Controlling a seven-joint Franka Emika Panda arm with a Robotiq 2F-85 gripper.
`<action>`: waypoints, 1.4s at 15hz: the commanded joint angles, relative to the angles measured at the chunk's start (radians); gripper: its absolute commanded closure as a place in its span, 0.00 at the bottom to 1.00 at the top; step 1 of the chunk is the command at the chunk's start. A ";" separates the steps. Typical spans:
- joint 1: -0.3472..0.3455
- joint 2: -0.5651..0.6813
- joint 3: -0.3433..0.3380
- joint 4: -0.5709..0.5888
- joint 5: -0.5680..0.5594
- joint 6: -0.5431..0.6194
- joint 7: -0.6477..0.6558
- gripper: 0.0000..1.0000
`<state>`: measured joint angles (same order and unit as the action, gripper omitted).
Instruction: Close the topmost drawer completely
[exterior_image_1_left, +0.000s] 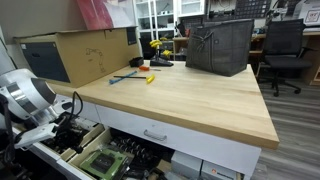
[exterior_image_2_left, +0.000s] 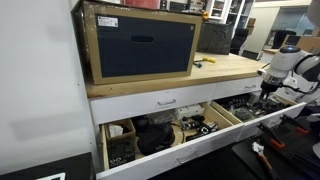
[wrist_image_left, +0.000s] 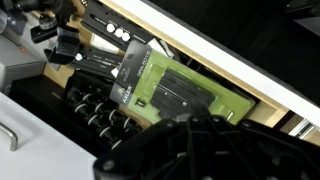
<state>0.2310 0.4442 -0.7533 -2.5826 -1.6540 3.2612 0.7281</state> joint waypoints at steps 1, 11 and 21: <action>0.043 0.031 0.002 -0.074 0.188 -0.011 -0.071 1.00; -0.480 -0.138 0.669 -0.142 0.846 -0.264 -0.425 1.00; -0.530 -0.264 0.877 0.220 1.402 -0.951 -0.748 1.00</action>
<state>-0.3067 0.2019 0.1313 -2.4777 -0.2545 2.5057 -0.0130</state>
